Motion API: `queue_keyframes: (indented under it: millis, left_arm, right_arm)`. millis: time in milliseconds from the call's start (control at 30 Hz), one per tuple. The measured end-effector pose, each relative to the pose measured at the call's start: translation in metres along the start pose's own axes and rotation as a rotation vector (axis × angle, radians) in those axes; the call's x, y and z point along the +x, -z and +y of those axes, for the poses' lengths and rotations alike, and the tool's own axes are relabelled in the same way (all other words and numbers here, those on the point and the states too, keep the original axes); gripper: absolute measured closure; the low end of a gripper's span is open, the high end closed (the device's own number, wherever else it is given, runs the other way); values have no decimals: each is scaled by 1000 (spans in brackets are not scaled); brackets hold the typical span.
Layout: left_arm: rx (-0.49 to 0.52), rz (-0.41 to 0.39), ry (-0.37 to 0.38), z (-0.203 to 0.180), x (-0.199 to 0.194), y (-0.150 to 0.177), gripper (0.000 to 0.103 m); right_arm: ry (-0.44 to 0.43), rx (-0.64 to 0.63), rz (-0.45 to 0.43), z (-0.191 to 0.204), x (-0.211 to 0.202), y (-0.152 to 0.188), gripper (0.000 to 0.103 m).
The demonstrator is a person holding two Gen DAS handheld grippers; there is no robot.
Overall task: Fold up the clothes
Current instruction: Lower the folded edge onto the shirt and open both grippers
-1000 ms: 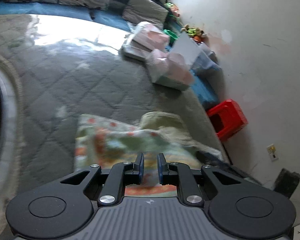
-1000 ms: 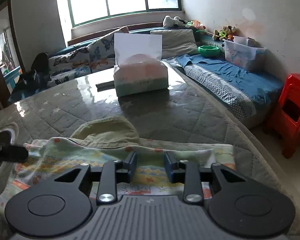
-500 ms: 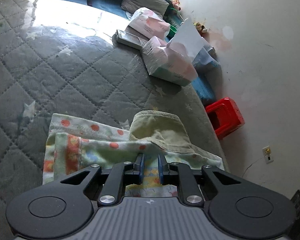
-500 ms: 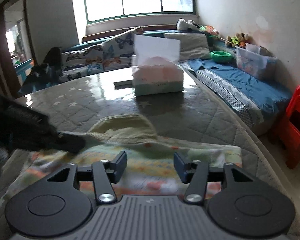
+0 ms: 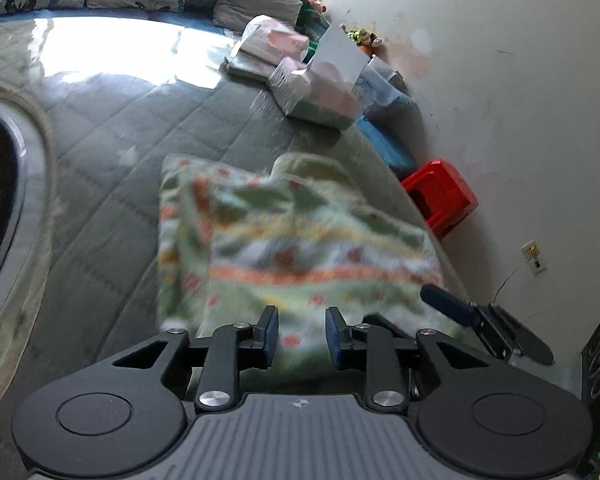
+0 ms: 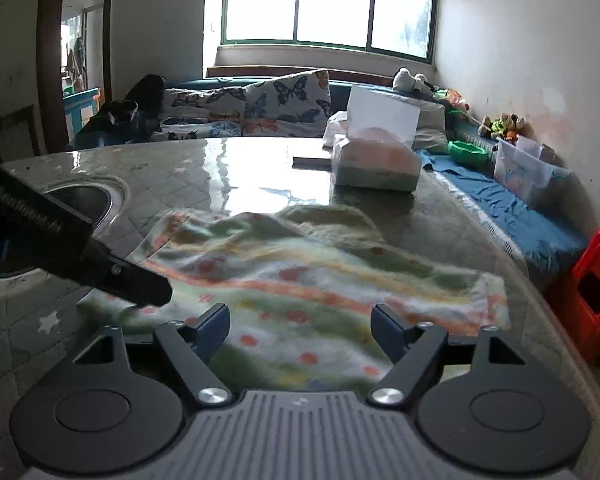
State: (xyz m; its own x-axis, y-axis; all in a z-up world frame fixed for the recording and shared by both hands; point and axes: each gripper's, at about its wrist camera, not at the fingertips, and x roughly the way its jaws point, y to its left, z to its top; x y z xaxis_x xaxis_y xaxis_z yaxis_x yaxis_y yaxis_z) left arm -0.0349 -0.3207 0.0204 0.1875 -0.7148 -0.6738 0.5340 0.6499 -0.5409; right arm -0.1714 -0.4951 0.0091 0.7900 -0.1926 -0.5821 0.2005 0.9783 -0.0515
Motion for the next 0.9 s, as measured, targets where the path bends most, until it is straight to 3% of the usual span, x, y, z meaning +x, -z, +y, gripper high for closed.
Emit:
queue_keyframes:
  millis: [167,300,633,900]
  left_arm:
    - [-4,-13,-19,4,-2,8,73]
    - [13,-32,-29,-1,-10,11,54]
    - [49,-101,-96,-2,-40,23,36]
    - [79,-143,-144,0,-54,33,9]
  right_arm:
    - [40,6,15,8,3,12,19]
    - [53,25,-1,9,-4,15,12]
    - [58,-3,0,27,7,13,2]
    - [115,-16,-6,29,-5,15,0]
